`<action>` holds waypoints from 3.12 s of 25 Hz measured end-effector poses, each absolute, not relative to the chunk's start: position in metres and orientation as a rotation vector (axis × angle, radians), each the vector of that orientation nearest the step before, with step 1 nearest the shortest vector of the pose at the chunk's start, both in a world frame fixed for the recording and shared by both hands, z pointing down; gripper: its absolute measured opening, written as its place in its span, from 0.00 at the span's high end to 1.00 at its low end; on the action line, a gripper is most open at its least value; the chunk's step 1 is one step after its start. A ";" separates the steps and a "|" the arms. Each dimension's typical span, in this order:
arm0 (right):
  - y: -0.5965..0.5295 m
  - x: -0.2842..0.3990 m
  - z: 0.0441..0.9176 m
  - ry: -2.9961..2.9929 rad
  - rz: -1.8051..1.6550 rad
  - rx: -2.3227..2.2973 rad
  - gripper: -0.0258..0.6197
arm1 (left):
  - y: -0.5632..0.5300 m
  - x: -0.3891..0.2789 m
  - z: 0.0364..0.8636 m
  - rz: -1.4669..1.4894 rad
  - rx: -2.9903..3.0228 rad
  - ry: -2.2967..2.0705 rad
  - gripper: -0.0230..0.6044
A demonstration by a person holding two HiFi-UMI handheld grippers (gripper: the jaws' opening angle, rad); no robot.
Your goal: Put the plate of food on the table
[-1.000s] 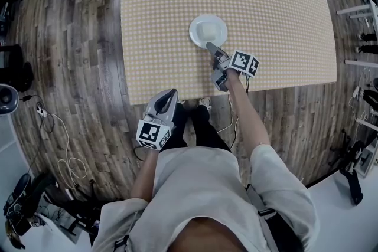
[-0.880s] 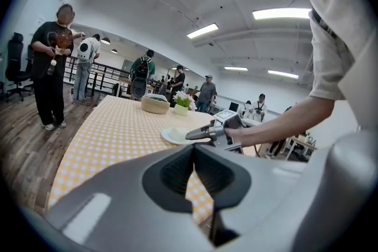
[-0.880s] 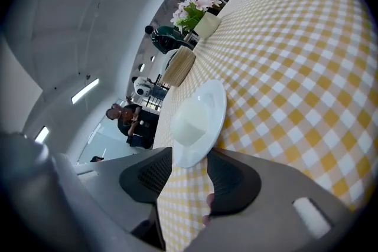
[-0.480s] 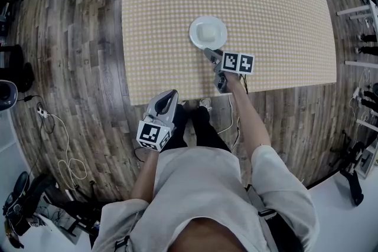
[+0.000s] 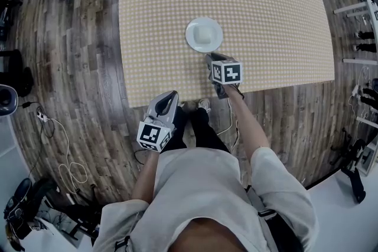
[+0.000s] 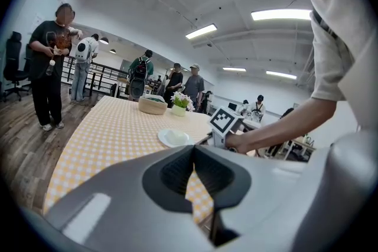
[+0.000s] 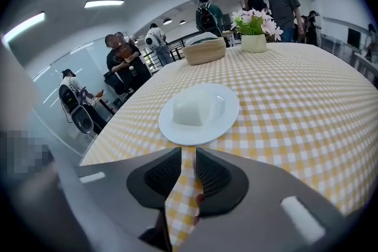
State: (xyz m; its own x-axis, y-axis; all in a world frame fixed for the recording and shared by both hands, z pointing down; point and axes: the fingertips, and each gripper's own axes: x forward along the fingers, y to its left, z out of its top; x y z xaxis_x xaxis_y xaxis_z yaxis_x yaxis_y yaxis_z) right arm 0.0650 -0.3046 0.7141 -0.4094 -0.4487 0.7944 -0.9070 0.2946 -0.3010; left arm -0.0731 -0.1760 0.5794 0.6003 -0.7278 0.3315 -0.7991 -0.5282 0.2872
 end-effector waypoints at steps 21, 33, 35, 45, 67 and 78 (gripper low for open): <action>-0.200 0.114 0.651 -2.146 0.760 1.348 0.96 | -0.160 -0.013 0.553 0.291 2.565 -1.118 0.95; -0.051 0.124 0.608 -2.291 0.742 1.273 0.96 | -0.091 0.008 0.538 0.317 2.550 -1.186 0.95; -0.036 0.125 0.596 -2.305 0.740 1.300 0.96 | -0.080 0.007 0.536 0.314 2.549 -1.180 0.95; -0.017 0.076 0.542 -2.399 0.542 1.437 0.96 | -0.049 -0.036 0.503 0.233 2.644 -1.150 0.95; 0.107 0.029 0.497 -2.411 0.419 1.582 0.96 | 0.080 -0.050 0.479 0.176 2.714 -1.065 0.95; 0.153 0.074 0.501 -2.445 0.390 1.553 0.96 | 0.130 -0.014 0.483 0.185 2.681 -1.164 0.95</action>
